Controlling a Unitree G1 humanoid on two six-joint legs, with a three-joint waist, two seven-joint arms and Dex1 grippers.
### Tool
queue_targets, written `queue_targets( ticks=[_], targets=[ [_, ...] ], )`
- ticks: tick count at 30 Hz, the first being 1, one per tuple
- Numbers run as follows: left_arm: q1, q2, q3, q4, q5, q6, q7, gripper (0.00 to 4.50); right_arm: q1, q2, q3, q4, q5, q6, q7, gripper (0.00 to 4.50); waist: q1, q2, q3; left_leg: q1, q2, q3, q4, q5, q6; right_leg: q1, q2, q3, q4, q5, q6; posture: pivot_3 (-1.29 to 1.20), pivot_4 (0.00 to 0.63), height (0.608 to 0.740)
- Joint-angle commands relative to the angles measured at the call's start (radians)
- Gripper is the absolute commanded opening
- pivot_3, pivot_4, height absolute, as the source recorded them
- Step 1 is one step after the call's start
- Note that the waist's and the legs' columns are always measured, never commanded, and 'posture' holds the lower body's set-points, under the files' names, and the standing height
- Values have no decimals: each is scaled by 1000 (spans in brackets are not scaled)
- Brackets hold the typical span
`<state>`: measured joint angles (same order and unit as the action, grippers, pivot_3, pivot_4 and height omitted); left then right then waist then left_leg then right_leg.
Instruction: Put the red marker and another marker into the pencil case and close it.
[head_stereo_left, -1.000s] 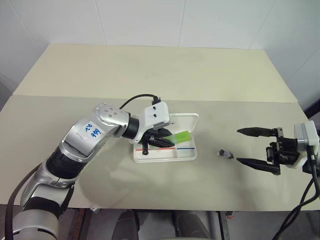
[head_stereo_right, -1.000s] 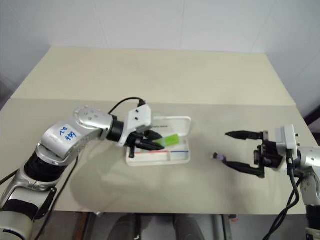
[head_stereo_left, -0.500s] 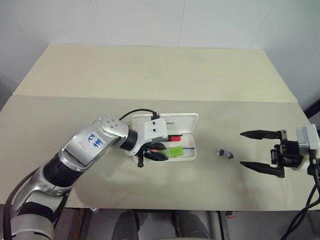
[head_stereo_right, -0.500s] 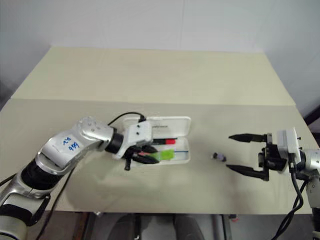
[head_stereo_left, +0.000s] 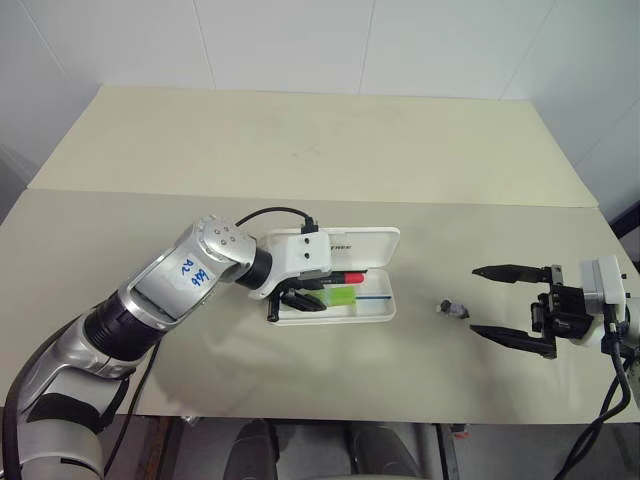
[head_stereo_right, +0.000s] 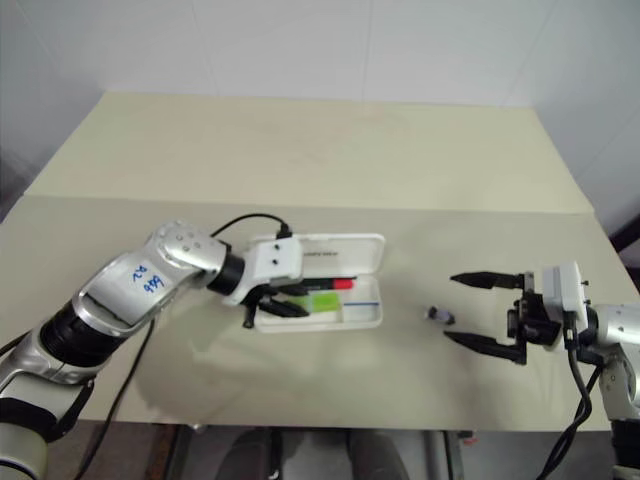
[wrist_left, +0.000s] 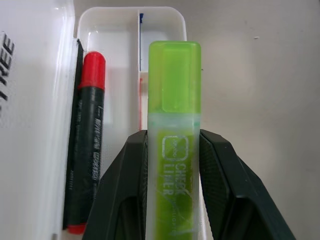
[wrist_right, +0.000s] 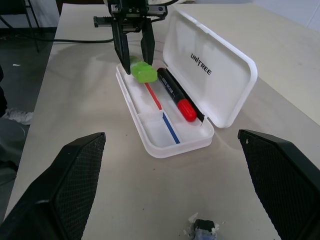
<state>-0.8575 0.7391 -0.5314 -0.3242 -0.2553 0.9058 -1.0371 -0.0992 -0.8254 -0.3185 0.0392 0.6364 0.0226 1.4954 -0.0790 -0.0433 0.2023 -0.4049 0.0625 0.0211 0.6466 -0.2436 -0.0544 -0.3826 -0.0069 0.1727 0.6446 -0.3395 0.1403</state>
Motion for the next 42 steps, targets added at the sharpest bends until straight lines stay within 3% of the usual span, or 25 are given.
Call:
queue_targets(
  ticks=[1,21,22,30,37,42],
  targets=[
    [-29,-10,-14,9,26,-36,-29,1052,14,9,-12,-44,5,-5,-18,4500,0,0,0,0,0,0,0,0,0,0,0,0,0,0,0,0,150,740],
    [-21,-45,-43,7,90,-15,-63,1052,79,45,-9,-105,2,-8,-86,4500,0,0,0,0,0,-1,0,0,0,1,0,0,0,0,0,0,150,740],
    [-19,-43,-44,5,90,-9,-64,1791,78,45,-8,-104,2,-9,-86,4500,0,0,0,0,0,-1,0,0,0,1,0,0,0,0,0,0,150,740],
    [-7,-16,-49,-17,99,16,-71,4313,67,49,-3,-91,-13,-14,-89,4500,0,0,0,0,0,-1,0,0,0,1,0,0,0,0,0,0,150,740],
    [-6,-34,-23,-19,91,23,-52,4454,47,54,8,-79,-29,-16,-96,4500,0,0,0,0,0,-1,0,0,0,1,0,0,0,0,0,0,150,740],
    [-5,-99,87,-13,22,14,-27,4454,47,49,18,-53,-92,-25,-143,4500,2,0,0,0,0,-1,0,0,0,1,0,0,0,0,0,0,150,740]
  ],
)
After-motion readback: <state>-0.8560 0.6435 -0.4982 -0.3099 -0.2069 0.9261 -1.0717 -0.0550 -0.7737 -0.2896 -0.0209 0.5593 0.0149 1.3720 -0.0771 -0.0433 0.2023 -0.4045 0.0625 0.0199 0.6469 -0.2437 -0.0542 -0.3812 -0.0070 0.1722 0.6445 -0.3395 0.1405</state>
